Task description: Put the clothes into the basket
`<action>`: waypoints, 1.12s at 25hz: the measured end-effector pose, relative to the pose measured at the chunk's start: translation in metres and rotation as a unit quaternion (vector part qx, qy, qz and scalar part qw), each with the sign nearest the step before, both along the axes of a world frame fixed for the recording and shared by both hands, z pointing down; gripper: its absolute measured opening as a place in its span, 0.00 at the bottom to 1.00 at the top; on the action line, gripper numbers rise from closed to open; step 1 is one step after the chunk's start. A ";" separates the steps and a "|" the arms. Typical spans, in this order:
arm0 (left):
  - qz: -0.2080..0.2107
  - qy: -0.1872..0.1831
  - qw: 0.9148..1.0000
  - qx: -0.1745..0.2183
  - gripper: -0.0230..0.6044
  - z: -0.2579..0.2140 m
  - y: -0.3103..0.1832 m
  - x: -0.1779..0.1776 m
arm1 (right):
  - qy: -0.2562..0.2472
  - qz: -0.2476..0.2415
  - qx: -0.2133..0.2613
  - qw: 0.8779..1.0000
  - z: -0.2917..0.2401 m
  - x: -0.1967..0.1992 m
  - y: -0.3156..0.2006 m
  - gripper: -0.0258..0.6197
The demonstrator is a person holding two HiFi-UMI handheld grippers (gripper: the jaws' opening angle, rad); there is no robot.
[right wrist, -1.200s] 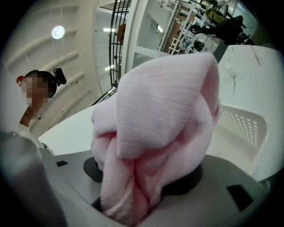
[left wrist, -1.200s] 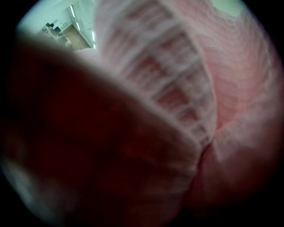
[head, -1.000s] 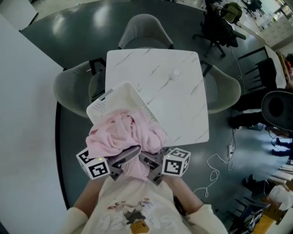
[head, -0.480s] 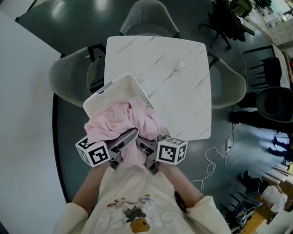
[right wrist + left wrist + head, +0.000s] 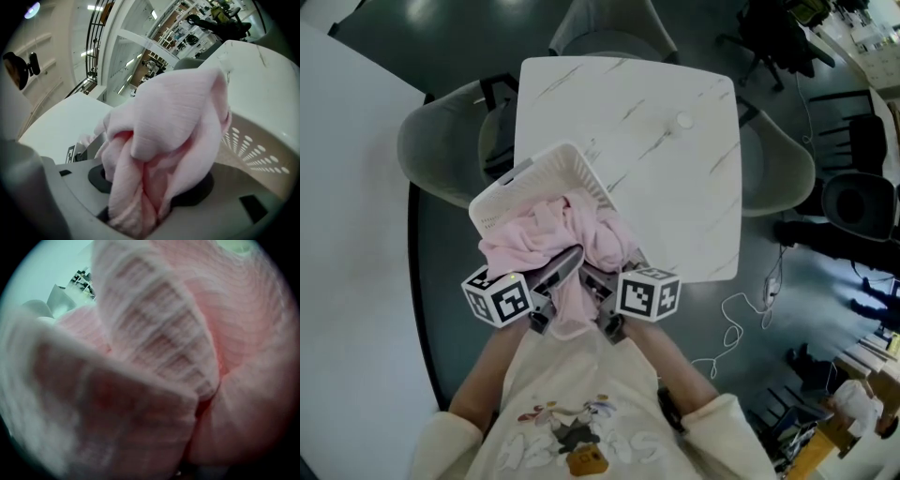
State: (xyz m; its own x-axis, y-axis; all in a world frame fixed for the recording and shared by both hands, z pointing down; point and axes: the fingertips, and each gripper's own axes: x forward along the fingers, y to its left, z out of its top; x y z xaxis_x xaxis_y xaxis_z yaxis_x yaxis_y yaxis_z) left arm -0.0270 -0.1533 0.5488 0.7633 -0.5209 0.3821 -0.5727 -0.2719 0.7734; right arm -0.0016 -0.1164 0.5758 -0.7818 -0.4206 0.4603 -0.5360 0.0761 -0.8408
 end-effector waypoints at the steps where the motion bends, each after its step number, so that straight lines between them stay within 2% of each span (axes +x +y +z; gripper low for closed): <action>1: -0.001 -0.004 1.000 -0.002 0.73 0.002 -0.002 0.000 | 0.002 0.000 -0.003 1.000 0.003 0.000 -0.001 0.47; 6: -0.010 -0.040 0.999 -0.021 0.73 0.018 -0.010 -0.002 | 0.014 0.004 -0.029 0.999 0.018 0.002 -0.009 0.47; 10: -0.011 -0.054 0.998 -0.034 0.73 0.026 -0.015 -0.001 | 0.018 0.019 -0.054 0.998 0.024 0.004 -0.014 0.47; 24: -0.034 -0.059 0.994 -0.088 0.73 0.061 -0.037 -0.002 | 0.091 0.060 -0.127 0.986 0.056 0.012 -0.028 0.47; 28: -0.044 -0.107 0.990 -0.082 0.74 0.071 -0.040 -0.010 | 0.106 0.078 -0.141 0.981 0.073 0.012 -0.029 0.47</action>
State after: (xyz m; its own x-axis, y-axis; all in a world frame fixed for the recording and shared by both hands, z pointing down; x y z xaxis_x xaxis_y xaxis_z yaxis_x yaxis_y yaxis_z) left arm -0.0374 -0.1937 0.6197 0.6104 -0.4983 0.6157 -0.7442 -0.0944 0.6613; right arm 0.0105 -0.1450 0.6485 -0.5920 -0.3603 0.7210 -0.6880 -0.2400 -0.6849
